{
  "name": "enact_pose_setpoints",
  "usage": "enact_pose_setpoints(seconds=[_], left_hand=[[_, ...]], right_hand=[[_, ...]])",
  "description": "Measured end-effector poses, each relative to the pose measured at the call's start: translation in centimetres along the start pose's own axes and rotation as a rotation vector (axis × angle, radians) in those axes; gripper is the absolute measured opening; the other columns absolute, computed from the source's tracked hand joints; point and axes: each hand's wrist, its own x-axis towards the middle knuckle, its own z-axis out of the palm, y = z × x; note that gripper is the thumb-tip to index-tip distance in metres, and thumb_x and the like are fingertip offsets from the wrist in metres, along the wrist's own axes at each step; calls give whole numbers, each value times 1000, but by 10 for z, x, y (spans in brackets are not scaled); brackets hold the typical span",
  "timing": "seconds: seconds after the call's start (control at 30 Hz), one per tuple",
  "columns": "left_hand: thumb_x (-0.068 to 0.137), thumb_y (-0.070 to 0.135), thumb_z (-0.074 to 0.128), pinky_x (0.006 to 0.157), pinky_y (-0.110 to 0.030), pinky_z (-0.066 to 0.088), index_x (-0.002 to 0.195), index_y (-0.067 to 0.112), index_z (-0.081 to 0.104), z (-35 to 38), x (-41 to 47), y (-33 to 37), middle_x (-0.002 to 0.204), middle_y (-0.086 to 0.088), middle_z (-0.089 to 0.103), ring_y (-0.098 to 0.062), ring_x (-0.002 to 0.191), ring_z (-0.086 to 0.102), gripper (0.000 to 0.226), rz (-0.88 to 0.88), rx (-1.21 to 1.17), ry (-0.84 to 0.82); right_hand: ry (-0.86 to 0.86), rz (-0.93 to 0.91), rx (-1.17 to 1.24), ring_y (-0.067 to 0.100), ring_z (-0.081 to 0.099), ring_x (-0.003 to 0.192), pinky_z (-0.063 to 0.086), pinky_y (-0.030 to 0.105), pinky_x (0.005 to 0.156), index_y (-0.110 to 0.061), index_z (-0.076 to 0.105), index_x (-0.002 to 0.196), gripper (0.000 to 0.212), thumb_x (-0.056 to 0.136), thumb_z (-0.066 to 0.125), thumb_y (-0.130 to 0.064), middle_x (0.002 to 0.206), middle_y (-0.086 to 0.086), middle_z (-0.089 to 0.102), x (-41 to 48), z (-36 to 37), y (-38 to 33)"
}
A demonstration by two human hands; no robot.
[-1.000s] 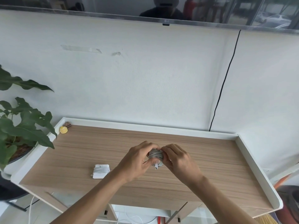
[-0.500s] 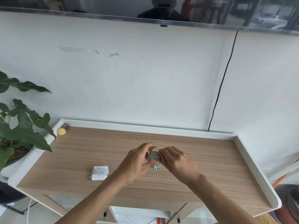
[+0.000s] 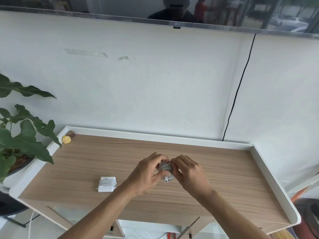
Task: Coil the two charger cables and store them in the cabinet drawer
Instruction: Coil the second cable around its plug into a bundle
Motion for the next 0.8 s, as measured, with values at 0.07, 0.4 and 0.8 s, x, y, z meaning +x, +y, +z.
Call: enact_pose_setpoints(seconds=[0.07, 0.4, 0.8], left_hand=[[88, 40, 66, 87, -31, 52, 111, 20, 59, 0, 0, 1, 105, 13, 59, -7, 94, 59, 31, -4, -15, -1], [84, 43, 70, 86, -35, 57, 107, 25, 51, 8, -1, -4, 99, 8, 65, -11, 92, 64, 35, -124, -228, 57], [87, 36, 68, 82, -51, 55, 95, 26, 59, 11, -1, -8, 88, 7, 65, -26, 82, 64, 15, -80, -278, 83]], right_hand=[[11, 85, 39, 9, 55, 64, 46, 29, 48, -17, 64, 88, 14, 92, 53, -25, 79, -8, 60, 1, 2, -3], [58, 253, 219, 0, 49, 63, 45, 18, 55, -16, 65, 87, 13, 92, 54, -22, 84, -11, 59, 4, 6, -9], [70, 420, 447, 9, 50, 56, 37, 14, 52, -19, 62, 80, 16, 90, 60, -6, 76, -7, 61, 8, 8, -16]])
